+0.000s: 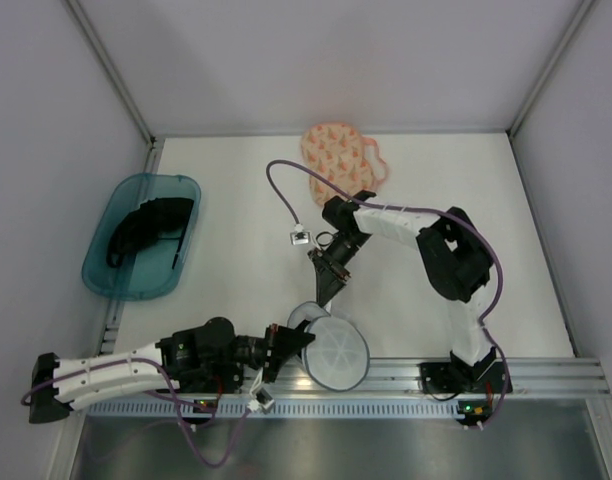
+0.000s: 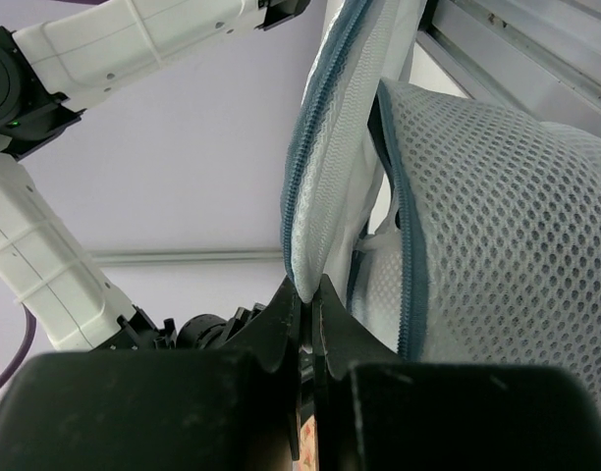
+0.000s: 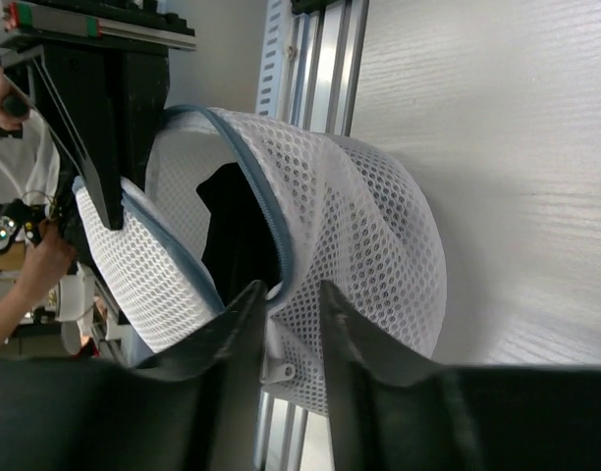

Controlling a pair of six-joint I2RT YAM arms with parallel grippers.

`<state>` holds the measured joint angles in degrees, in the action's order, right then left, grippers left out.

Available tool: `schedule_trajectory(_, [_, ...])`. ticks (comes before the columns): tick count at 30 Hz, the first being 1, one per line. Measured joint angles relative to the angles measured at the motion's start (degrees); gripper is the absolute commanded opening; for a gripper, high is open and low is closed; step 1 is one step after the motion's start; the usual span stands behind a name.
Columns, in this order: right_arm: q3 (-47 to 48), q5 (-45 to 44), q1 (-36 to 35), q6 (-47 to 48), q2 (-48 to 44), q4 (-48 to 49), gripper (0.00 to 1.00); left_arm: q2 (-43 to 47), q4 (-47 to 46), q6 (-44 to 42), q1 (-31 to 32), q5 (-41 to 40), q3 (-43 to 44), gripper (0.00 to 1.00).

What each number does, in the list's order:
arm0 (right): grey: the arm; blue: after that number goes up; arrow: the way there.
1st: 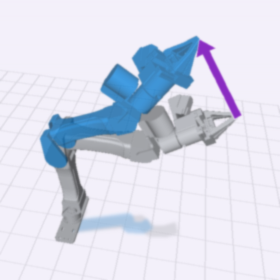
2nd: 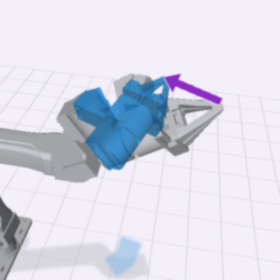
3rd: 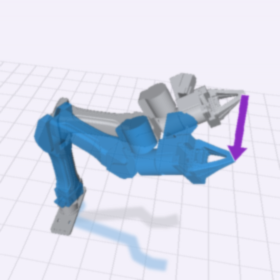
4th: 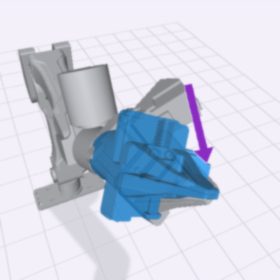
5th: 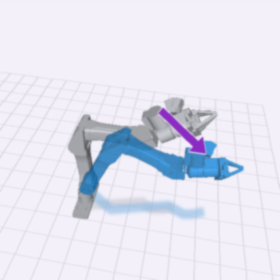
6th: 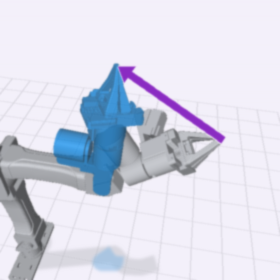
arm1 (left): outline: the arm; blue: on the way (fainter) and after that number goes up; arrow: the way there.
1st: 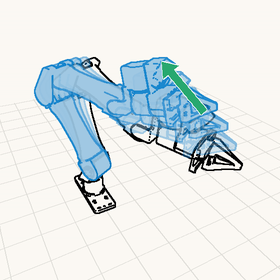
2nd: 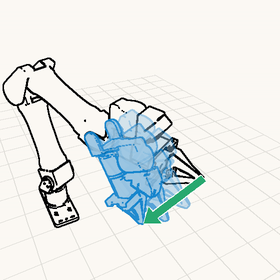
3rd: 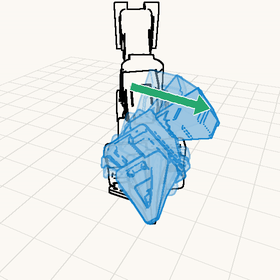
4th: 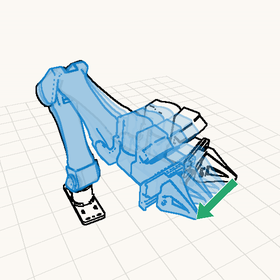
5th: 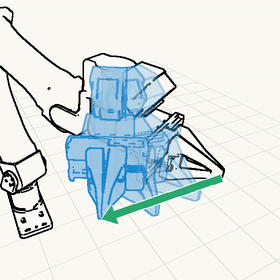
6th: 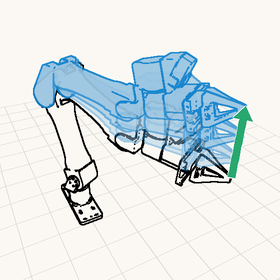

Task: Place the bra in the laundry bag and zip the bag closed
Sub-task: Close the laundry bag at the center of the board.

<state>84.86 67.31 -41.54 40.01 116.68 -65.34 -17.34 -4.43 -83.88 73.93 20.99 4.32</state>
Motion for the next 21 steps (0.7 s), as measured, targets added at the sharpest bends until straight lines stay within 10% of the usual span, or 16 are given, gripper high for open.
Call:
schedule_trajectory(3, [0.0, -0.4, -0.4, -0.2, 0.0, 0.0, 0.0, 0.0, 0.7, 0.0, 0.0, -1.1, 0.8, 0.0])
schedule_trajectory(15, [-7.6, -0.8, 1.8, 0.4, -5.0, -0.3, 0.0, -1.5, 3.3, 1.4, -1.1, -10.2, 3.4, 0.13])
schedule_trajectory(21, [-11.8, 0.5, 6.4, 0.3, -5.7, -1.4, 0.0, -3.5, 3.2, 2.1, -3.6, -16.5, 3.5, 0.58])
